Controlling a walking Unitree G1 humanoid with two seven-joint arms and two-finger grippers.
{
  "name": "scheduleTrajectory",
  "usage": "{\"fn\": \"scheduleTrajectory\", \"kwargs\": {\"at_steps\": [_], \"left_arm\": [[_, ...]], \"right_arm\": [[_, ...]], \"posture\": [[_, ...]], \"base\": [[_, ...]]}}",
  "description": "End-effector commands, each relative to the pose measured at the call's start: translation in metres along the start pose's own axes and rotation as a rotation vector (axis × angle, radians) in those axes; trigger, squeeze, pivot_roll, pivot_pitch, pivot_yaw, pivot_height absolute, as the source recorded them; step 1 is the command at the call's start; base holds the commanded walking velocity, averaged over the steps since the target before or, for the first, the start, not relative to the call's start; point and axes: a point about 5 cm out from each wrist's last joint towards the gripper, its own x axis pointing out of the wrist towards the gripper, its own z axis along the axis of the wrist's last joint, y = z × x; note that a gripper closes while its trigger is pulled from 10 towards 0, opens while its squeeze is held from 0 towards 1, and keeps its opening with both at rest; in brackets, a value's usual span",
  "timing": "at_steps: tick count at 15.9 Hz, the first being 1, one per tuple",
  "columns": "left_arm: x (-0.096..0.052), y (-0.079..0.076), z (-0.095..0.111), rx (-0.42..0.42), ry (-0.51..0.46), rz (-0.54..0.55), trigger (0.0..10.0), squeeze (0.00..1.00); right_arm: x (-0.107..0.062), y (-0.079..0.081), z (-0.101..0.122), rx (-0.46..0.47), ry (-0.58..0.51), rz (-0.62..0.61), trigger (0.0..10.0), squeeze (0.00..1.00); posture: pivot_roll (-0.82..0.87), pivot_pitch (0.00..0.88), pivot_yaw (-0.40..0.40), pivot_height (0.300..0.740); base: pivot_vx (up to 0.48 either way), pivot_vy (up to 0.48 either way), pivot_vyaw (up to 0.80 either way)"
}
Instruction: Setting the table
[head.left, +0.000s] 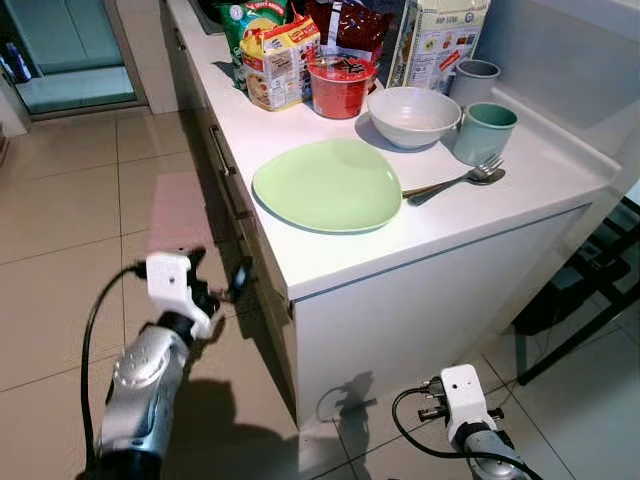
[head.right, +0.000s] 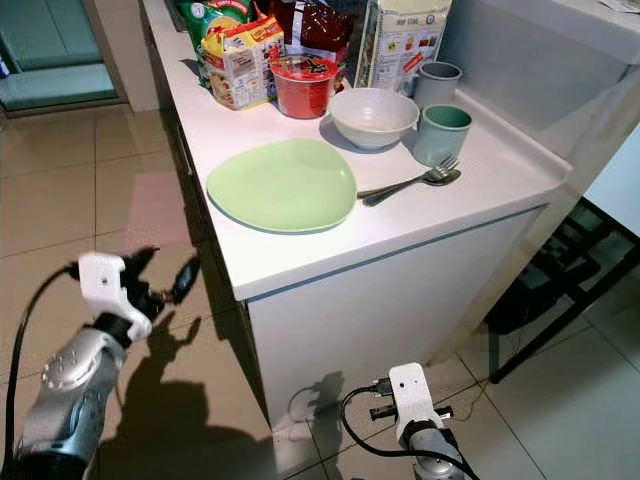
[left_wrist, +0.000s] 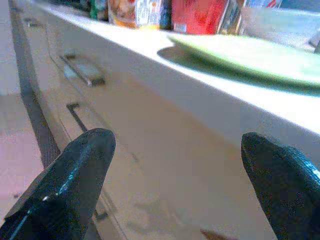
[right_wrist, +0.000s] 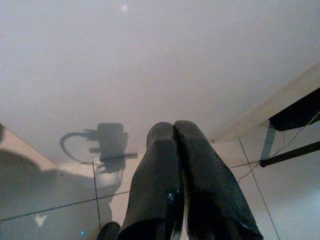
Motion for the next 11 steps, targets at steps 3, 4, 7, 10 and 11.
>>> {"fn": "scheduleTrajectory", "kwargs": {"at_steps": [3,4,7,10,11], "left_arm": [[0.005,0.0,0.007,0.018,-0.024,0.004,10.0,0.0],[0.006,0.001,0.008,0.019,-0.027,0.009,10.0,0.0],[0.007,0.001,0.005,0.029,-0.013,0.013,10.0,0.0],[0.007,-0.001,0.002,0.041,0.002,0.008,10.0,0.0],[0.007,-0.001,0.002,0.043,0.004,0.006,10.0,0.0]], "right_arm": [[0.005,-0.023,0.125,-0.066,-0.605,-0.043,10.0,0.0],[-0.027,-0.019,0.199,-0.089,-0.921,-0.027,10.0,0.0],[-0.028,-0.011,0.199,-0.019,-0.894,0.003,10.0,0.0],[-0.03,-0.018,0.182,-0.012,-0.714,0.035,10.0,0.0],[-0.03,-0.019,0.179,-0.01,-0.697,0.038,10.0,0.0]], "posture": [[0.06,0.0,-0.02,0.74],[0.06,0.0,-0.02,0.74],[0.06,0.0,-0.02,0.74],[0.06,0.0,-0.021,0.74],[0.06,0.0,-0.021,0.74]], "base": [[0.0,0.0,0.0],[0.0,0.0,0.0],[0.0,0.0,0.0],[0.0,0.0,0.0],[0.0,0.0,0.0]]}}
